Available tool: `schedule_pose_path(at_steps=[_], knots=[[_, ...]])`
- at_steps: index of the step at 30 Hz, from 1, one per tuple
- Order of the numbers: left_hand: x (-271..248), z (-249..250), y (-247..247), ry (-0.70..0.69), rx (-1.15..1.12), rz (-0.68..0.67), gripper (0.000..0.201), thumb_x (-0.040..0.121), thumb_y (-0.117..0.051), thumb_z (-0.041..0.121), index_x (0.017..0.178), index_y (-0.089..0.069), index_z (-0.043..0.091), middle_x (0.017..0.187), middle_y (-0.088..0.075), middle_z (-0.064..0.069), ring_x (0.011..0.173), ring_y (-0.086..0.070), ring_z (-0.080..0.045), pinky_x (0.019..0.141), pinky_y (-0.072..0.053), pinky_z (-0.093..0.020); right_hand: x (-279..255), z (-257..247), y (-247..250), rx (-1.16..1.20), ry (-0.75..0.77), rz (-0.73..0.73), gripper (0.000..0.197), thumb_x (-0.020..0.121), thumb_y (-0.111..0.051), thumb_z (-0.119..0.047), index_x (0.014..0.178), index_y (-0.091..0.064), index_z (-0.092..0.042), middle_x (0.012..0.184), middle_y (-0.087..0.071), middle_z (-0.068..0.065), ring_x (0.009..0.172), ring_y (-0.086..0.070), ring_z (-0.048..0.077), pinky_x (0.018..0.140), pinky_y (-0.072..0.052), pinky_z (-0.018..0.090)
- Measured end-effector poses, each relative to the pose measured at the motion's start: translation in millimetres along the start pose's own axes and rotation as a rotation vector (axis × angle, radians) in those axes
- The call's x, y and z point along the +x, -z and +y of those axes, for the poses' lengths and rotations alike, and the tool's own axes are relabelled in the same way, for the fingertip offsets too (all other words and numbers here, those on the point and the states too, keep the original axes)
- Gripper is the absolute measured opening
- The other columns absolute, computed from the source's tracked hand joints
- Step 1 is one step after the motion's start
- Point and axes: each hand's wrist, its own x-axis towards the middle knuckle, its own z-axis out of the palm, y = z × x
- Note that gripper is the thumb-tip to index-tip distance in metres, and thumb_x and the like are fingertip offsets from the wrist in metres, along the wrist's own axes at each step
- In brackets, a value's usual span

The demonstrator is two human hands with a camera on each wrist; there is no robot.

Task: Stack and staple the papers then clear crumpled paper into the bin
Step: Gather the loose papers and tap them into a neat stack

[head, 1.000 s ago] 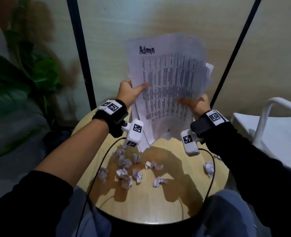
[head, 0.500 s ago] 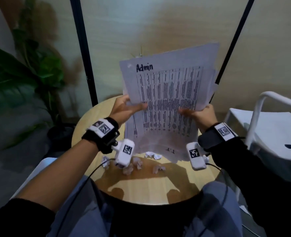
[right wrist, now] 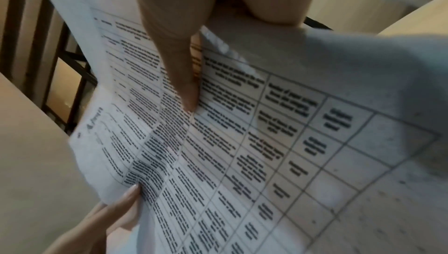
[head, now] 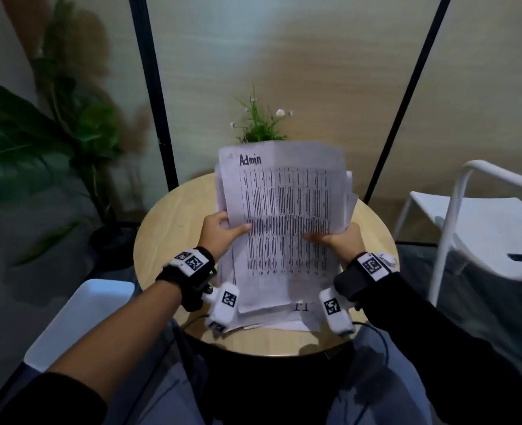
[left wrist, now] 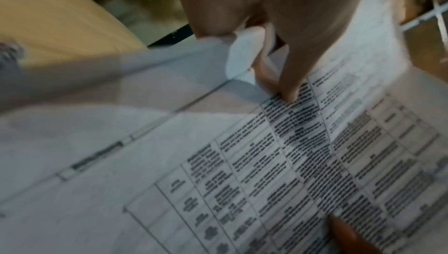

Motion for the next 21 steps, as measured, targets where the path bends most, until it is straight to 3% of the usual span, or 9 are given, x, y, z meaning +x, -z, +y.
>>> schedule_pose_path(at_steps=[4, 8, 13, 17, 21], knots=[[11.1, 17.4, 2.6, -0.034, -0.082, 0.058, 0.035, 0.072, -0.077, 0.002, 0.105, -0.067, -0.002, 0.099, -0.069, -0.006, 0.066, -0.063, 0.016, 0.073, -0.052, -0.005, 4.3, -15.1, 0.2, 0.033, 0.071, 0.030, 0.035, 0.062, -0.084, -0.002, 0.086, -0.065, -0.018, 0.085, -0.069, -0.005, 0.075, -0.067, 0.007, 0.067, -0.056, 0.030], [2.3, 11.9, 4.0, -0.007, -0.074, 0.001, 0.037, 0.071, -0.078, 0.003, 0.106, -0.067, -0.003, 0.099, -0.068, -0.006, 0.067, -0.065, 0.014, 0.067, -0.053, -0.005, -3.6, -5.1, -0.4, -0.054, 0.040, 0.017, 0.049, 0.063, -0.086, -0.016, 0.106, -0.064, -0.011, 0.104, -0.069, 0.008, 0.093, -0.067, 0.023, 0.081, -0.057, 0.043], [6.5, 28.4, 1.2, -0.030, -0.058, -0.036, 0.036, 0.074, -0.074, 0.000, 0.108, -0.064, -0.005, 0.099, -0.066, -0.009, 0.064, -0.064, 0.013, 0.067, -0.054, -0.007, -0.5, -17.2, -4.8, 0.013, 0.049, 0.139, 0.043, 0.068, -0.083, -0.020, 0.104, -0.063, -0.007, 0.099, -0.068, 0.008, 0.093, -0.066, 0.026, 0.085, -0.056, 0.047], [1.4, 53.1, 4.1, -0.105, -0.046, -0.080, 0.033, 0.078, -0.069, -0.004, 0.111, -0.062, -0.006, 0.098, -0.066, -0.007, 0.069, -0.066, 0.011, 0.066, -0.053, -0.008, -6.7, -39.7, -6.3, 0.113, 0.130, 0.144, 0.050, 0.067, -0.082, -0.015, 0.111, -0.062, -0.004, 0.099, -0.069, 0.012, 0.093, -0.067, 0.026, 0.080, -0.057, 0.037], [-11.1, 56.7, 16.8, -0.137, -0.131, -0.077, 0.036, 0.076, -0.072, -0.003, 0.107, -0.061, 0.011, 0.095, -0.066, 0.010, 0.078, -0.067, 0.010, 0.070, -0.055, -0.011, -20.9, -54.5, 0.7, 0.148, 0.258, 0.090, 0.038, 0.067, -0.082, -0.010, 0.102, -0.065, -0.009, 0.093, -0.071, 0.003, 0.081, -0.071, 0.012, 0.069, -0.059, 0.028]])
